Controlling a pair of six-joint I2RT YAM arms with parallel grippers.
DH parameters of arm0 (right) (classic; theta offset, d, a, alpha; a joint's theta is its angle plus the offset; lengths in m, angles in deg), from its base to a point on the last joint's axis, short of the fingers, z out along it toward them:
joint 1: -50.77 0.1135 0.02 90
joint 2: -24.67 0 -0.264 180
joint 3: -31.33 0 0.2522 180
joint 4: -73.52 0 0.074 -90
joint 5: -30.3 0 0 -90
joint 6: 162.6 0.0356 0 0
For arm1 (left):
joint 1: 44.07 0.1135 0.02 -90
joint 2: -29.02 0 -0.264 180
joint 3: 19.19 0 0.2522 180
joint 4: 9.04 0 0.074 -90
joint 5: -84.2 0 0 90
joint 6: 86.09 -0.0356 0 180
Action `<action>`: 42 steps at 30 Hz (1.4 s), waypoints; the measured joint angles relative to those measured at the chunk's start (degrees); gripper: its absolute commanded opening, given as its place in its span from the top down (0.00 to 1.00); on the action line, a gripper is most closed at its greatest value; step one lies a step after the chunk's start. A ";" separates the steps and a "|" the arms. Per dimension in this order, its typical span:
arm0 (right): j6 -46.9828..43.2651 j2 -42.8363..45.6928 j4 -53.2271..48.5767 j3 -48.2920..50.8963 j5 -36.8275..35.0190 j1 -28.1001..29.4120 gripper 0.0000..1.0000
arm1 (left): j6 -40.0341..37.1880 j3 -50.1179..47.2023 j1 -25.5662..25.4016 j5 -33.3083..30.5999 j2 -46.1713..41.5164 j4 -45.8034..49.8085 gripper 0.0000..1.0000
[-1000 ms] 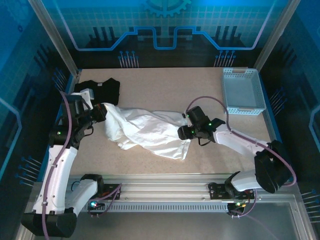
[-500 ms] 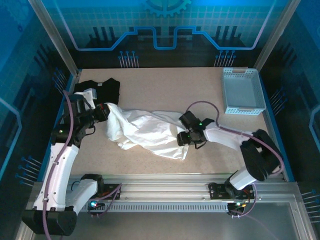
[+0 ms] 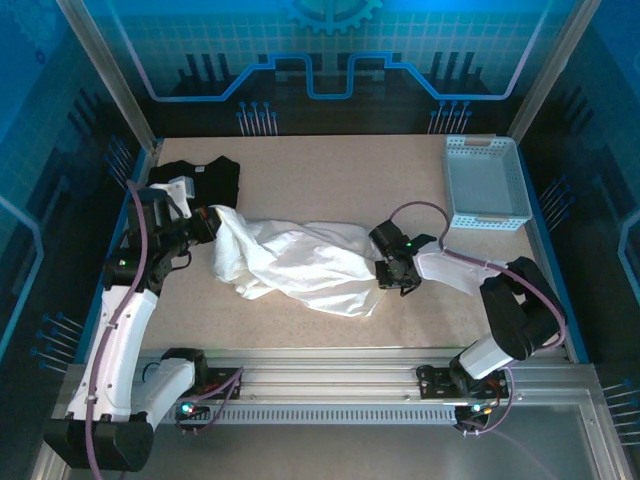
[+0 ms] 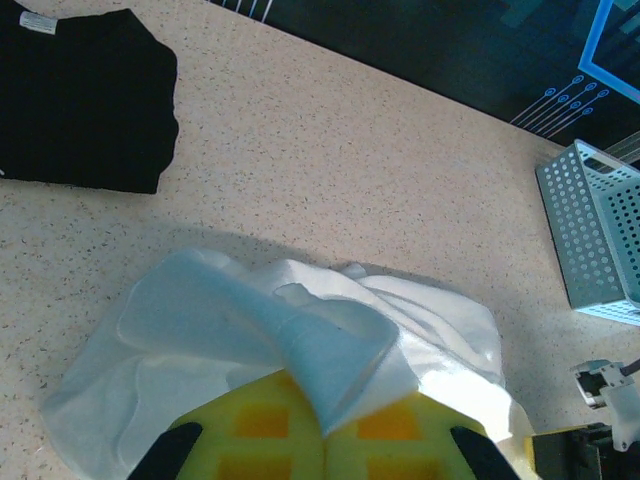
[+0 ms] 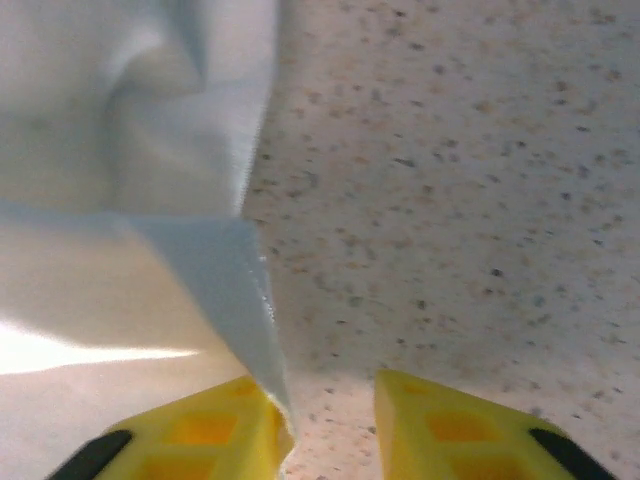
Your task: Fold the inside-out t-shirt
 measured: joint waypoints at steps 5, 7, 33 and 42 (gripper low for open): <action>-0.33 2.62 -0.35 0.94 0.61 -1.01 0.79 | 0.00 -0.17 0.00 0.02 0.00 -0.02 1.00; -0.31 3.69 0.15 1.36 2.08 -1.01 0.77 | 0.00 -0.24 0.00 0.02 0.00 -0.02 1.00; -2.73 18.84 8.17 4.35 13.42 -5.42 1.00 | 0.74 -0.33 0.00 0.48 0.35 -0.13 1.00; -6.60 26.56 11.47 -26.69 31.34 -26.03 1.00 | 8.24 28.81 4.68 1.09 10.12 3.21 1.00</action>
